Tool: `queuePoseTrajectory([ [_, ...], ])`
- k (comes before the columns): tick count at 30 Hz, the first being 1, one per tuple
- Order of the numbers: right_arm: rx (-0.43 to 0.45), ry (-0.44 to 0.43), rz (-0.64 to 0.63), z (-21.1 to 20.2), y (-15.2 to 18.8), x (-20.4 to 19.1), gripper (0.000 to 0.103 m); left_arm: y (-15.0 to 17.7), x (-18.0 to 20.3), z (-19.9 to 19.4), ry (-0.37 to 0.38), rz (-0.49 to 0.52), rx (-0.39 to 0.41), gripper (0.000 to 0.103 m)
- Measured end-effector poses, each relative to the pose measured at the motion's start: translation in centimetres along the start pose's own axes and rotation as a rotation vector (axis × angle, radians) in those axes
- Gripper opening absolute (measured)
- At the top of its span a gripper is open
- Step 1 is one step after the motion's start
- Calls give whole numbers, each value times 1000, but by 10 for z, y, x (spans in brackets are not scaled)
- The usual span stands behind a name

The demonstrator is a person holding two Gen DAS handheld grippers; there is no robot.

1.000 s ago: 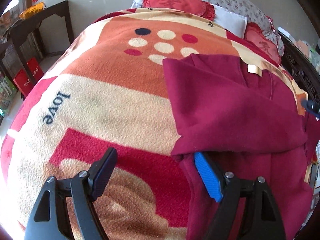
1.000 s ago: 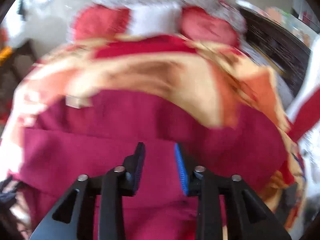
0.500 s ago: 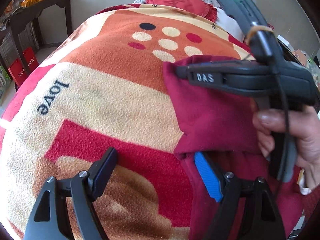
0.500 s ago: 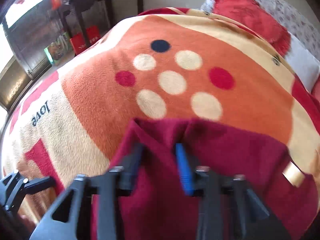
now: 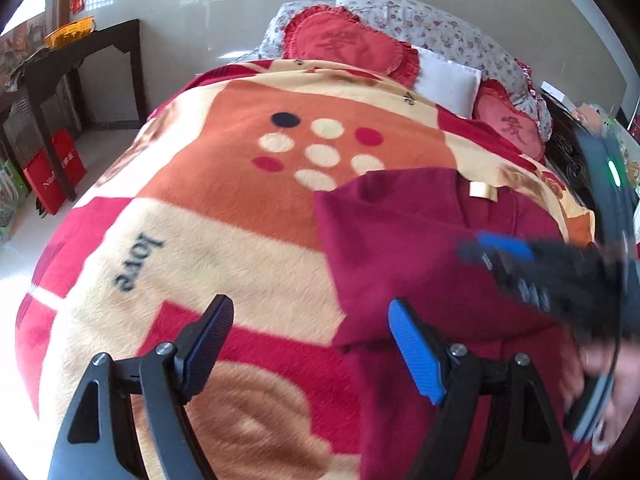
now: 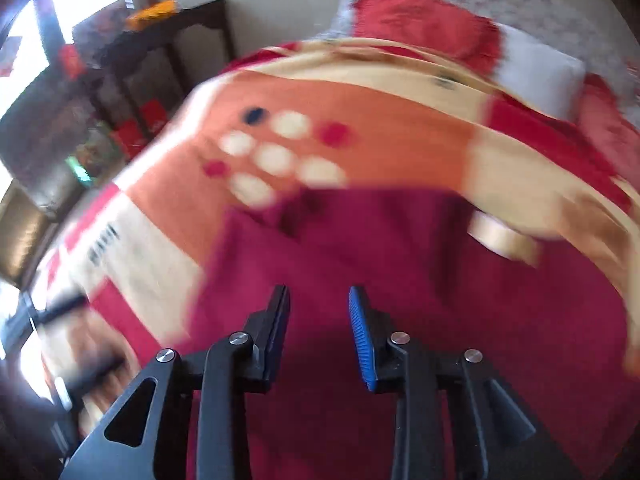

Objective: Fold small clothes

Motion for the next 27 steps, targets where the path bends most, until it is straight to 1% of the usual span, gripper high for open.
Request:
queuePoseTrajectory([
  [1,-12,30,13,-2,10,7,13,0,6,7,4,9,-8,85],
  [3,-64,121,60,8,29,28,14,3,19,27,-11,29,-51,85],
  [4,-88,129,86,18,35,37,15,4,22,35,-18,41,-67,85],
  [5,-79,102,105,23,38,42,16,8,28,48,-39,65,-98,85],
  [6,-44,80,119,22,38,46,16,10,30,58,-57,78,-122,85],
  [7,-47,65,120,16,40,48,16,13,31,64,-60,83,-139,85],
  [8,-55,43,123,10,40,50,16,14,31,65,-59,78,-144,85],
  [9,-38,4,144,-5,42,55,16,13,31,65,-58,65,-142,85],
  [10,-12,-9,161,-15,44,60,16,12,30,62,-58,57,-139,85],
  [11,19,-3,186,-31,51,69,17,10,31,59,-60,57,-135,85],
  [12,53,40,226,-53,65,85,21,9,31,55,-64,59,-126,85],
  [14,78,106,288,-76,89,110,27,5,34,44,-69,66,-91,85],
  [15,82,150,343,-91,109,132,29,3,37,38,-68,74,-73,85],
  [16,79,175,377,-99,121,143,29,1,39,33,-66,80,-63,85],
  [17,80,218,415,-107,133,158,29,-1,42,28,-61,86,-52,85],
  [19,76,288,517,-124,165,190,29,0,44,23,-49,90,-45,85],
  [20,76,311,568,-128,177,202,31,0,47,21,-46,90,-45,85],
  [21,72,326,644,-130,193,220,33,1,48,19,-42,88,-50,85],
  [24,67,323,772,-123,219,254,34,5,53,20,-35,87,-77,85],
  [25,74,288,813,-119,228,264,34,7,54,21,-34,89,-85,85],
  [26,89,221,850,-109,230,270,34,9,56,21,-34,92,-93,85],
  [27,83,166,871,-100,230,275,32,11,57,21,-35,96,-97,85],
])
Point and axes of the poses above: each gripper's, at about its wrist camera, not at the fingertips, and z roughly the way its jaws point, x to its right, y to its underside, the point moved 3 cm from there along z, roughly the way its jaws point, and after that the axes turned 5 degrees about -z, right-handed, at the moved point
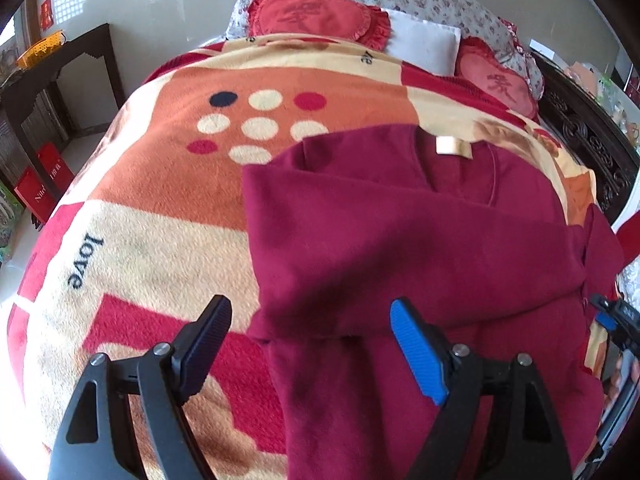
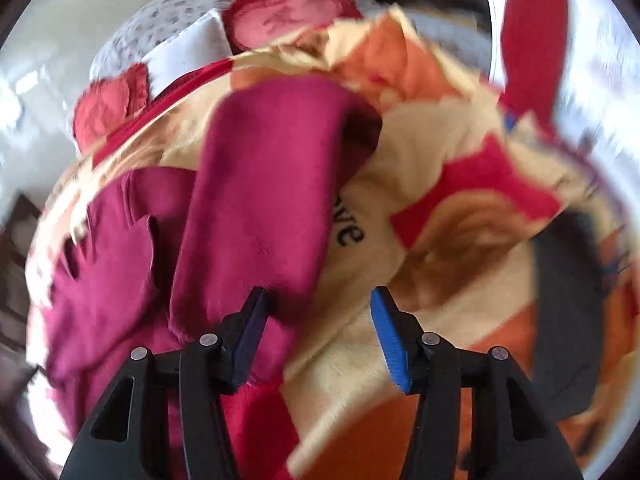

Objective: Fold small clothes

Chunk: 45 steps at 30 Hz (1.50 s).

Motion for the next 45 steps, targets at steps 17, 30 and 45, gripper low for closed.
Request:
queuePoseTrajectory([
  [17,272,-367,-126,-150,-85,-72,0,-7,-15,-24,9,-38,46,85],
  [30,-21,-686,-426,-111,-52,-256,0,-20,-44,-45,39,-109,94,85],
  [45,-384,-569,-407,112,23,-352,16,-20,-44,-31,87,-50,64,93],
])
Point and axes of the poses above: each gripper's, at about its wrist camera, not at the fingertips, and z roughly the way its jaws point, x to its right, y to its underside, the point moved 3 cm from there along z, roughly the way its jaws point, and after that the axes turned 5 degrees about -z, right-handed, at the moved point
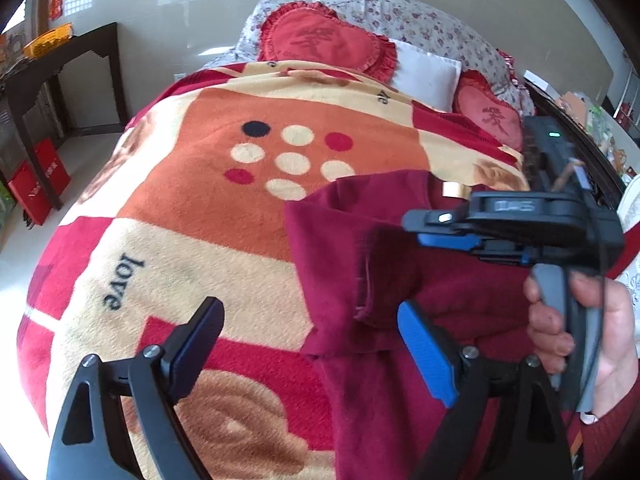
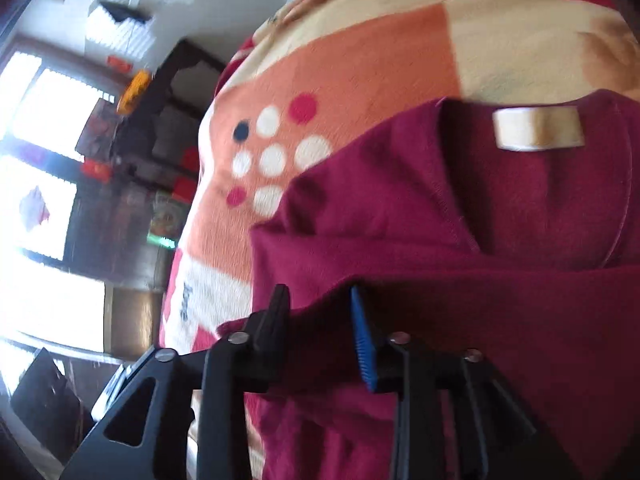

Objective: Fold small clothes

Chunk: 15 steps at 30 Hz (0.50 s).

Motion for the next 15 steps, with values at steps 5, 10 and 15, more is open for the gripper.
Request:
queuePoseTrajectory([
  [5,145,107,-74,-84,24,18,19,-7,16,28,25,15,-27,95],
  [10,290,451,-44,-183,52,75,26,-12,23,58,42,-7,-60,82],
  [15,332,555,148,-213,62,148,31,-15,29,81,45,-21,-142,32],
])
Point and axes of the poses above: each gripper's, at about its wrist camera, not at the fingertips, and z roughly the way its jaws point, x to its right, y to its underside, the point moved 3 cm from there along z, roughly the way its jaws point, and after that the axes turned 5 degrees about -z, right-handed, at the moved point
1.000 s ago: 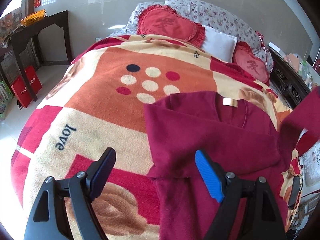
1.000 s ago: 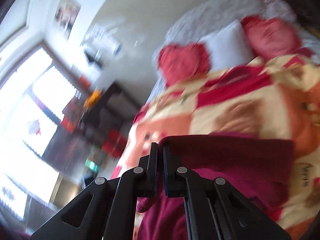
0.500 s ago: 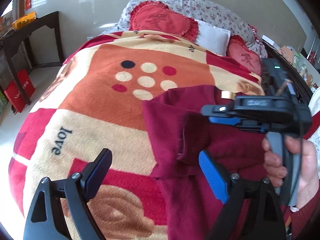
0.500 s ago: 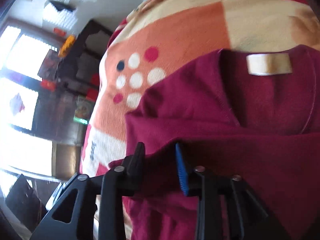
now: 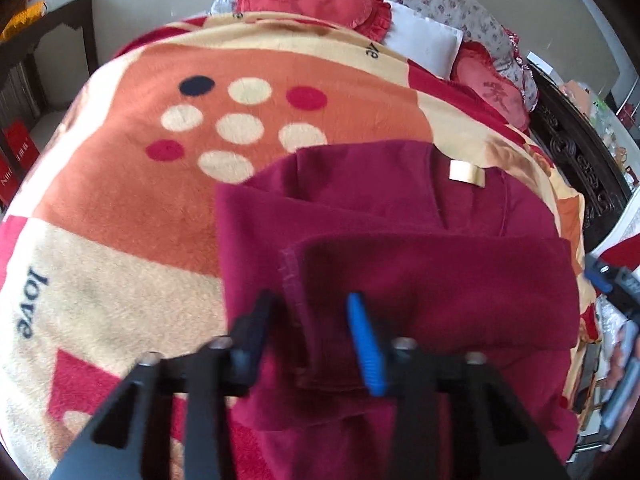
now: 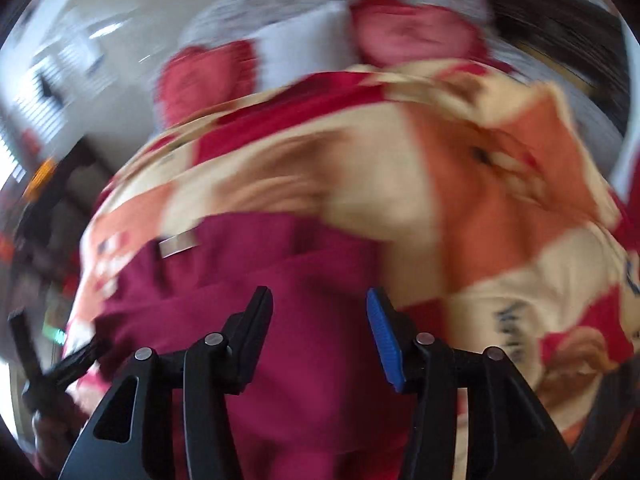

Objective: Fold small clothes

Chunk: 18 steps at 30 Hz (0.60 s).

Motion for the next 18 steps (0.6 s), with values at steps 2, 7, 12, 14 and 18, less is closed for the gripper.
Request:
queuePoseTrajectory([
  [2,-48,5,24,17,1,9,31,0,6,-6,-10,17,11,28],
  [7,-50,-89,-61,18,1,-9,0,0,11,-26,2,42,42,26],
  [12,-14,4,-38,22,-8,1,0,1,-4,-6,-75,-5,3,26],
  [14,-36,7,-35,19,-2,4,0,2,-6,-9,-74,-16,3,26],
  [18,17,22,-30,-13,6,4,6,5,-5,-27,-69,-6,46,42],
])
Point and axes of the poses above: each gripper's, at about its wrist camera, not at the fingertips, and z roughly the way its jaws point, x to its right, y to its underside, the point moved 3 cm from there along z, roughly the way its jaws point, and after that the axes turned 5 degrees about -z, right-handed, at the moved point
